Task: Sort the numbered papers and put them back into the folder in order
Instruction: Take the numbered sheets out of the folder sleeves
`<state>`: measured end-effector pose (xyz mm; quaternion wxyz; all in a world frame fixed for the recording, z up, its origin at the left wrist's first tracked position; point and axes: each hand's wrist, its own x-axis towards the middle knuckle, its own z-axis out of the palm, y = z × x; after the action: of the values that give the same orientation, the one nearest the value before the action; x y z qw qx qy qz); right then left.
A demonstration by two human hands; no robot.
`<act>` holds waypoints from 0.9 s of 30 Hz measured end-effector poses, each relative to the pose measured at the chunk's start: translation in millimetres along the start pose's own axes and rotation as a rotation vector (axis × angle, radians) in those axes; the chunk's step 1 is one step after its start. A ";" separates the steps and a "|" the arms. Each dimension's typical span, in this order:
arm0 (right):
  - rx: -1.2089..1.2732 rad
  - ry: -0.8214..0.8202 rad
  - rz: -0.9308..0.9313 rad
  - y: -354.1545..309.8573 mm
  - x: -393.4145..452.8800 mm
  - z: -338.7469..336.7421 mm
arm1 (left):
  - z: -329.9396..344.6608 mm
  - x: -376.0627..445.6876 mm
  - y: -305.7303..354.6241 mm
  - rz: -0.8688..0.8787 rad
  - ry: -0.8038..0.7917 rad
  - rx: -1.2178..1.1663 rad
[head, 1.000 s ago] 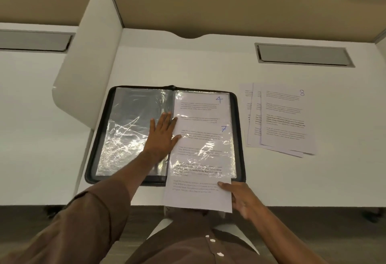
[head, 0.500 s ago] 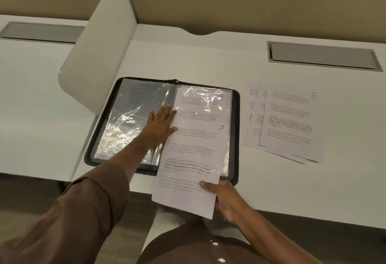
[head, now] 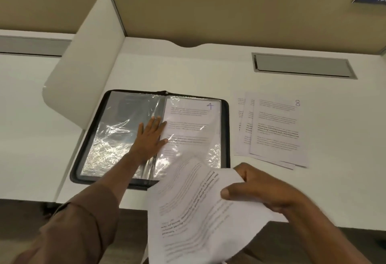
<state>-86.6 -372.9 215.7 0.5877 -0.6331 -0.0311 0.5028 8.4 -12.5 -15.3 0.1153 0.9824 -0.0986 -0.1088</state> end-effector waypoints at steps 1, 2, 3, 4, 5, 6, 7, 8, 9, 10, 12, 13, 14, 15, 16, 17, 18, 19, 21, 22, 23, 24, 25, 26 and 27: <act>-0.013 0.014 -0.023 -5.2 -7.0 -8.1 | 1.3 1.2 -0.2 -0.006 0.005 -0.004; -0.002 0.032 -0.044 -6.8 -12.9 -17.0 | 2.2 2.6 -0.2 -0.015 0.006 -0.012; 0.035 0.049 -0.057 -7.3 -18.4 -25.2 | 2.9 4.3 -1.0 -0.024 0.002 -0.019; 0.085 0.066 -0.073 -5.8 -22.7 -33.6 | 3.2 5.5 -1.5 -0.026 0.000 -0.020; 0.123 0.089 -0.096 -4.7 -27.5 -41.6 | 4.5 5.6 -2.6 -0.022 0.000 -0.016; 0.134 0.125 -0.126 -3.4 -31.8 -50.7 | 6.1 5.1 -3.2 -0.009 0.013 -0.014; 0.129 0.165 -0.150 -2.9 -36.5 -60.1 | 7.6 3.7 -3.8 0.000 0.029 -0.018; 0.110 0.203 -0.167 -1.8 -40.6 -71.8 | 7.9 3.0 -3.6 0.005 0.046 -0.023; 0.082 0.240 -0.171 -1.0 -44.4 -83.7 | 7.6 1.9 -2.6 0.004 0.059 -0.024; 0.042 0.270 -0.173 0.9 -47.7 -96.1 | 7.2 1.9 -1.7 0.002 0.068 -0.027; -0.056 0.330 -0.149 7.6 -50.7 -119.8 | 5.4 2.9 1.4 -0.013 0.071 -0.041; -0.084 0.372 -0.137 12.5 -50.0 -131.1 | 4.3 4.1 3.6 -0.028 0.071 -0.050; -0.081 0.417 -0.127 21.7 -47.9 -143.6 | 3.1 4.5 7.2 -0.040 0.080 -0.057; -0.067 0.465 -0.113 32.9 -44.6 -155.0 | 1.6 4.2 13.3 -0.050 0.106 -0.060; -0.050 0.511 -0.092 46.5 -40.2 -166.2 | 1.2 3.4 22.0 -0.059 0.146 -0.066; -0.032 0.556 -0.062 61.0 -35.0 -176.9 | 1.1 1.4 33.7 -0.072 0.192 -0.084; -0.007 0.592 -0.027 76.0 -28.3 -187.9 | 1.9 -1.0 48.4 -0.076 0.241 -0.112; 0.017 0.618 0.006 89.3 -22.3 -196.8 | 3.1 -4.6 65.1 -0.061 0.290 -0.145; 0.069 0.659 0.059 110.8 -11.8 -209.8 | 6.4 -12.6 101.7 -0.007 0.343 -0.229; 0.097 0.692 0.071 117.9 -7.3 -213.6 | 9.2 -16.9 118.8 0.017 0.332 -0.266; 0.122 0.728 0.073 122.0 -3.5 -215.5 | 13.0 -21.3 134.7 0.037 0.311 -0.283; 0.141 0.759 0.061 125.5 0.3 -217.8 | 17.9 -25.8 148.8 0.051 0.289 -0.284; 0.147 0.799 0.052 128.2 3.9 -219.6 | 22.4 -30.0 161.7 0.055 0.268 -0.277; 0.139 0.844 0.049 130.0 6.5 -220.6 | 27.7 -33.6 171.7 0.050 0.244 -0.266; 0.130 0.888 0.053 132.0 8.8 -222.4 | 32.7 -36.1 179.9 0.039 0.216 -0.252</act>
<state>-5.3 -566.4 64.3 0.5694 -0.7500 0.2722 0.1980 -64.2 -183.0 5.2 0.2495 0.9641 -0.0902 -0.0120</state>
